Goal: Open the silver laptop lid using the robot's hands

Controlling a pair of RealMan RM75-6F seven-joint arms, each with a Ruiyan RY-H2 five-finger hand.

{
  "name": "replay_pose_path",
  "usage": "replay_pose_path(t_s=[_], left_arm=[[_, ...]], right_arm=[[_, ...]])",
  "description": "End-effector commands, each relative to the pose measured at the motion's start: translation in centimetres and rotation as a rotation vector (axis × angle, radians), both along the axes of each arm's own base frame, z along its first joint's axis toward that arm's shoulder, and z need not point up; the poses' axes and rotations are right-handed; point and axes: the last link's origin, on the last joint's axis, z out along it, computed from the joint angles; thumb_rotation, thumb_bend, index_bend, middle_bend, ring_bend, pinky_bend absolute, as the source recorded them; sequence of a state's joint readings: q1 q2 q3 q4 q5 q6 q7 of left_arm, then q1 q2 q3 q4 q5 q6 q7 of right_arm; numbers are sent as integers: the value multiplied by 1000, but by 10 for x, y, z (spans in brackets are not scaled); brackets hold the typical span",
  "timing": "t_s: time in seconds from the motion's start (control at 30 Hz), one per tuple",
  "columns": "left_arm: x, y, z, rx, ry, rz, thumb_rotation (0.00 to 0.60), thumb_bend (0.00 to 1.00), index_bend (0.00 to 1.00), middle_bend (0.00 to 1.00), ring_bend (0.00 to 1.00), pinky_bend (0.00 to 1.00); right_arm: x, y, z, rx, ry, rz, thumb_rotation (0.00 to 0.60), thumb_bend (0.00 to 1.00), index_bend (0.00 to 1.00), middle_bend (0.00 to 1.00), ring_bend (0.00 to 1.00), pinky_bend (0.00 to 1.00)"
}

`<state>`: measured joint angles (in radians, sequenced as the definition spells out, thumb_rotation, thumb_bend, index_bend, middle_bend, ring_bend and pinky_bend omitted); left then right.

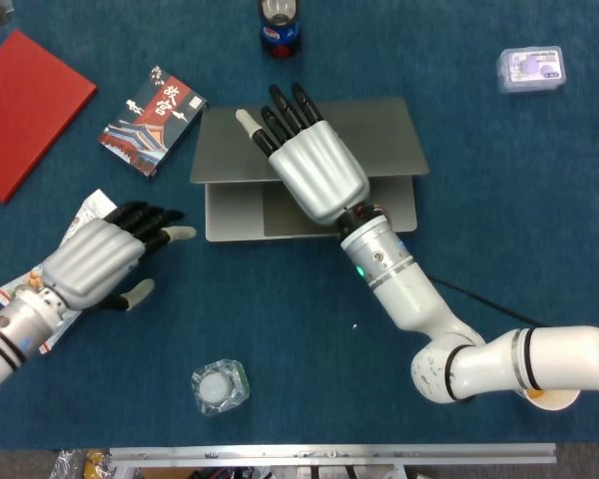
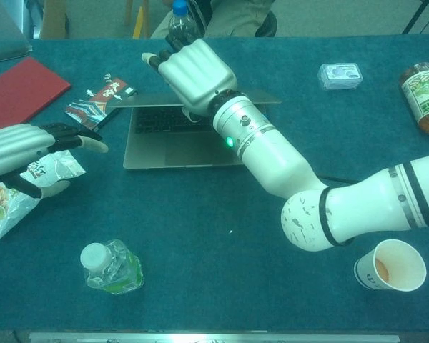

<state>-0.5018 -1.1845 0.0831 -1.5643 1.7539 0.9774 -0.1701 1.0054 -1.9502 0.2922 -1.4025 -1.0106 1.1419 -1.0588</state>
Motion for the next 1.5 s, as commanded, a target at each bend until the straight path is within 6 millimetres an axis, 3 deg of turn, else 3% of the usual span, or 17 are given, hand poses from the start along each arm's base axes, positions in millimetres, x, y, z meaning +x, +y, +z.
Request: replay_pose_path(t_s=[0.03, 0.33, 0.87, 1.2, 1.5], left_arm=[[5, 6, -9, -10, 8, -3, 600, 417, 142, 80, 81, 70], [14, 13, -31, -46, 29, -13, 600, 416, 142, 79, 81, 70], [10, 25, -61, -88, 67, 36, 600, 417, 142, 82, 81, 70], [4, 26, -65, -93, 90, 52, 600, 416, 142, 85, 81, 70], [4, 25, -65, -93, 92, 52, 600, 417, 142, 86, 81, 70]], right_arm=[[0, 0, 0, -1, 1, 1, 600, 282, 116, 211, 42, 111], [4, 1, -1, -3, 3, 10, 600, 283, 116, 211, 42, 111], [5, -1, 0, -4, -4, 6, 600, 282, 116, 211, 42, 111], [8, -7, 7, -19, -18, 0, 600, 283, 116, 211, 42, 111], [9, -26, 28, -73, -43, -29, 600, 283, 116, 210, 43, 111]])
